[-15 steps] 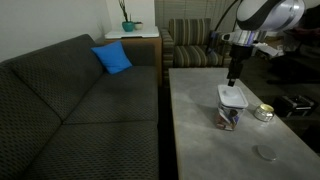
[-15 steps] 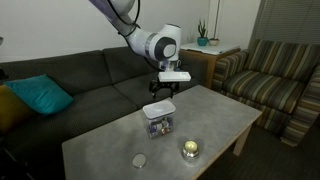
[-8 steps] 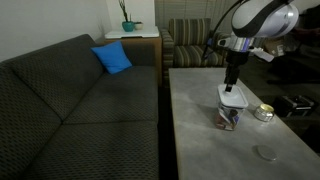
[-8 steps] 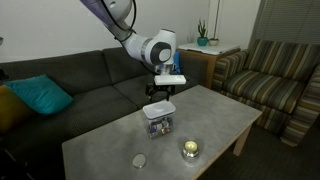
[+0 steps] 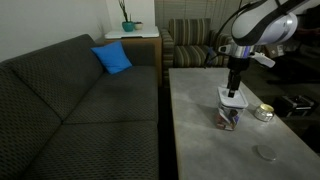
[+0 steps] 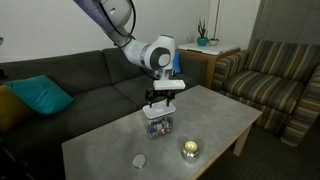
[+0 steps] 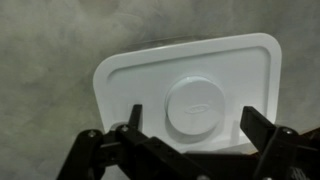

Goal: Take the lid off the storage box and put it on the table

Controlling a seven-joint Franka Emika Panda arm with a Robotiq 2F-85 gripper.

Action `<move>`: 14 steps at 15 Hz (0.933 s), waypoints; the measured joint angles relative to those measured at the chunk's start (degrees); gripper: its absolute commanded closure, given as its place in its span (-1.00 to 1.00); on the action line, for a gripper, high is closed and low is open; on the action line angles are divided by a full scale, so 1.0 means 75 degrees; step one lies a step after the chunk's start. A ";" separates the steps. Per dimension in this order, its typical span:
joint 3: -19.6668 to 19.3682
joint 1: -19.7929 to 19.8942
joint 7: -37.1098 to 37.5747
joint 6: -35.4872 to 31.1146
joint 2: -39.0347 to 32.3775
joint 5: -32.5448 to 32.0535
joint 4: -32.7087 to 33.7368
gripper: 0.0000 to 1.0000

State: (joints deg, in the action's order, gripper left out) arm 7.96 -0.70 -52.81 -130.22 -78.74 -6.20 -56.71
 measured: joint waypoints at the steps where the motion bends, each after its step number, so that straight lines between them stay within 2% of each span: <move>1: -0.0013 -0.0014 0.0027 0.0000 0.0000 -0.0001 0.0002 -1.00; 5: -0.0104 -0.0097 0.0205 -0.0004 0.0000 -0.0049 0.0012 -1.00; 11: -0.1048 -0.0779 0.1662 -0.0396 -0.0002 -0.0596 0.0010 -1.00; 14: -0.1167 -0.0884 0.2085 -0.0647 -0.0009 -0.0588 -0.0026 -1.00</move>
State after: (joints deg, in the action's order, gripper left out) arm -0.79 -7.33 -37.18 -135.07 -78.81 -10.61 -56.90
